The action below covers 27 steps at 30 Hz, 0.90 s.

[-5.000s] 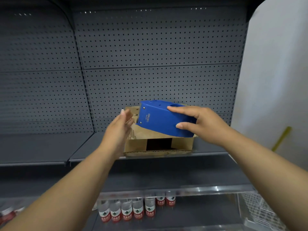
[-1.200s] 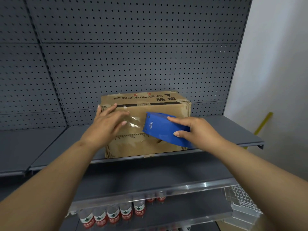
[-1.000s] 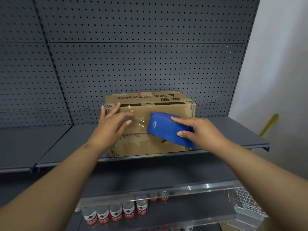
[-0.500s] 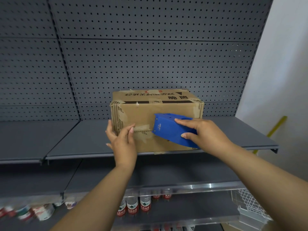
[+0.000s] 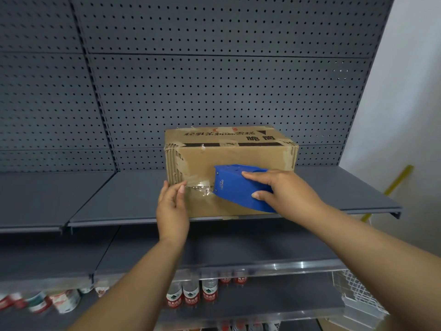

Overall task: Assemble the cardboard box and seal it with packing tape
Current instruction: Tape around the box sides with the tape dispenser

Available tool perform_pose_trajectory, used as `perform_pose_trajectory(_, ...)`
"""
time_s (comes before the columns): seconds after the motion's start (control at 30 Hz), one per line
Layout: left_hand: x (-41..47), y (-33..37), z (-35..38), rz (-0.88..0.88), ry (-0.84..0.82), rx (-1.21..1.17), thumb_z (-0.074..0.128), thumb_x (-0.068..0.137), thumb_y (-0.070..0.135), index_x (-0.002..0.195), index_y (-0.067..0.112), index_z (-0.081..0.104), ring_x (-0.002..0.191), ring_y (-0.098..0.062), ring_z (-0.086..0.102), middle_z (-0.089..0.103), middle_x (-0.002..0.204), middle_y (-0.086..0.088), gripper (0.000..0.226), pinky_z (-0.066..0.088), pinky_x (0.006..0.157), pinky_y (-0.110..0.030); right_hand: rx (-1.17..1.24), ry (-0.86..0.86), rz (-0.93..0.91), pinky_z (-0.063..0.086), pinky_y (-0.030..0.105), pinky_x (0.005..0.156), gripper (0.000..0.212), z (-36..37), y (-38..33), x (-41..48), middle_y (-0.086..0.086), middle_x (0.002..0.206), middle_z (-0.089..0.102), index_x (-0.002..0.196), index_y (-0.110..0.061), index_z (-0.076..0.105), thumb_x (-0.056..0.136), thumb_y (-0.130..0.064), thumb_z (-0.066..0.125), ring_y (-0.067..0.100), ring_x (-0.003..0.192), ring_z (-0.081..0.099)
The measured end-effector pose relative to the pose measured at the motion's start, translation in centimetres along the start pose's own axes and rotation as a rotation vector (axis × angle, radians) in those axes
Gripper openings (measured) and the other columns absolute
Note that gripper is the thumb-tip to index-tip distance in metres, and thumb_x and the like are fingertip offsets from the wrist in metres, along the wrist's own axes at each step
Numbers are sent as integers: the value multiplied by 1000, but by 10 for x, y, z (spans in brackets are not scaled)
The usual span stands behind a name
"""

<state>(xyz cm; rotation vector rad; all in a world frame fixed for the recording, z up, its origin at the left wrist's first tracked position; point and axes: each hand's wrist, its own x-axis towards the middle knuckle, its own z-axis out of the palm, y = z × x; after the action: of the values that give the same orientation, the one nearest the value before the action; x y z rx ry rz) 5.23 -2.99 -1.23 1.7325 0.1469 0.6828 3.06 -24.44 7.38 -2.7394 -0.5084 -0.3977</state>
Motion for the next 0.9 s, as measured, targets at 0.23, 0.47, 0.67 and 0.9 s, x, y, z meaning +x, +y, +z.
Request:
perform_pose_trajectory(0.23,9,-1,-5,-6,26,-66,44,97,22,111,18,65,129,-10,42,56,130,1,26,33,108,-30,18,7,10,45,31,92,50,5,-11,-1,-5,130,56,136,-42,40,90,-30,56,18,118,51)
perform_pose_trajectory(0.47,19,1,-14,-4,92,-86,42,97,18,105,16,65,90,-5,56,64,99,6,24,40,78,-14,4,30,-30,45,35,95,50,12,-28,0,-4,128,58,138,-39,39,91,-30,54,18,118,52)
perform_pose_trajectory(0.67,28,-5,-9,-52,118,-126,43,97,18,104,18,65,92,-8,58,64,98,6,23,41,77,-13,-12,32,-37,45,32,90,50,15,-32,1,-3,118,59,139,-38,37,93,-29,51,18,110,54)
perform_pose_trajectory(0.9,26,-9,-8,-4,148,-66,42,98,22,112,15,63,101,-8,57,63,107,6,26,41,89,-22,-2,22,-43,47,33,89,50,17,-31,2,-1,114,59,140,-37,36,93,-29,51,19,106,55)
